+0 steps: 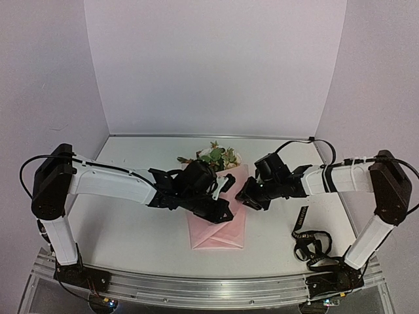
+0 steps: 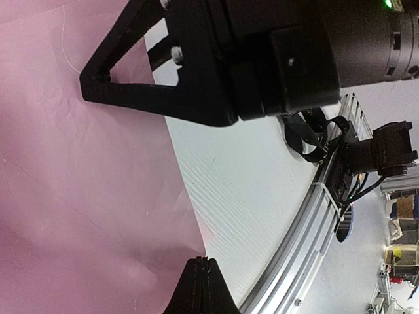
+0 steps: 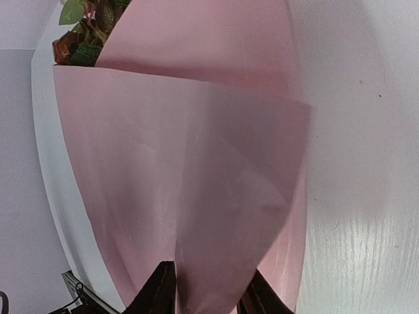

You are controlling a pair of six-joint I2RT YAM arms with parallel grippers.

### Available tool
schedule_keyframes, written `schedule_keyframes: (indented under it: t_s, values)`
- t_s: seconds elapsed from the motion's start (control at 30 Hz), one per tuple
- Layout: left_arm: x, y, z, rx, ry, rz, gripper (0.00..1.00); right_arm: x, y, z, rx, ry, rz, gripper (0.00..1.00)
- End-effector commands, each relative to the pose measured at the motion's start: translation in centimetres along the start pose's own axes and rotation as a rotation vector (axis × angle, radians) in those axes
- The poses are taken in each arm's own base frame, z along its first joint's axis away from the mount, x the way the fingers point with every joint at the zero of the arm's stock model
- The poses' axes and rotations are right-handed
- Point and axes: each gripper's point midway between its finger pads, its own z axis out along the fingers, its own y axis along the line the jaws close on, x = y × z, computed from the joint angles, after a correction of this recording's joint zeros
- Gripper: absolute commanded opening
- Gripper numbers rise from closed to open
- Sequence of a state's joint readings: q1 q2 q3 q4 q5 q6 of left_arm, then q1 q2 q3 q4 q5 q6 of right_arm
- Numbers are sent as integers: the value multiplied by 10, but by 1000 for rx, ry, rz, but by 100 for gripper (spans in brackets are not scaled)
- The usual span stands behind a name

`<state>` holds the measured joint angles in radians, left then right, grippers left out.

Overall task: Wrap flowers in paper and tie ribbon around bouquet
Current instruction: Fold the 2/3-folded wrapping paper at the center of the board, then press the fold line on the folded bouquet.

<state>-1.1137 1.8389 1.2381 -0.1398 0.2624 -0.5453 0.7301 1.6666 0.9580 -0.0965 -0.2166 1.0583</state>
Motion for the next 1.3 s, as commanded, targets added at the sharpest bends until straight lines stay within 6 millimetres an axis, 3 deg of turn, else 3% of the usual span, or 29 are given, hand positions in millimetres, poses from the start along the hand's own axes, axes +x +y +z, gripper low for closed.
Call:
schedule_keyframes:
  t_s: [0.0,0.07,0.27,0.33,0.5,0.63,0.77,1.03,1.27]
  values:
    - [-11,-14,-8,40,-16,43,0,-21,23,2,-64,-20,-3,12]
    - [-11,-16,-10,46,-12,43,2,-27,25,2,-65,-22,-20,1]
    - [-7,-8,-32,22,-43,5,33,-33,17,10,5,4,-123,0]
    - [-7,-2,-41,14,-60,-16,37,-34,16,17,10,17,-135,0]
    - [9,21,-48,-3,-55,-86,26,-38,14,25,28,15,-170,0]
    - [26,41,-38,-15,-20,-140,11,-43,8,30,55,2,-173,0]
    - [38,53,-28,-4,20,-171,5,-45,1,34,79,-7,-191,0]
    - [70,70,-3,-14,132,-230,0,-50,-1,33,98,-33,-249,0]
    - [89,84,3,-50,174,-279,0,-52,0,35,102,-34,-267,0]
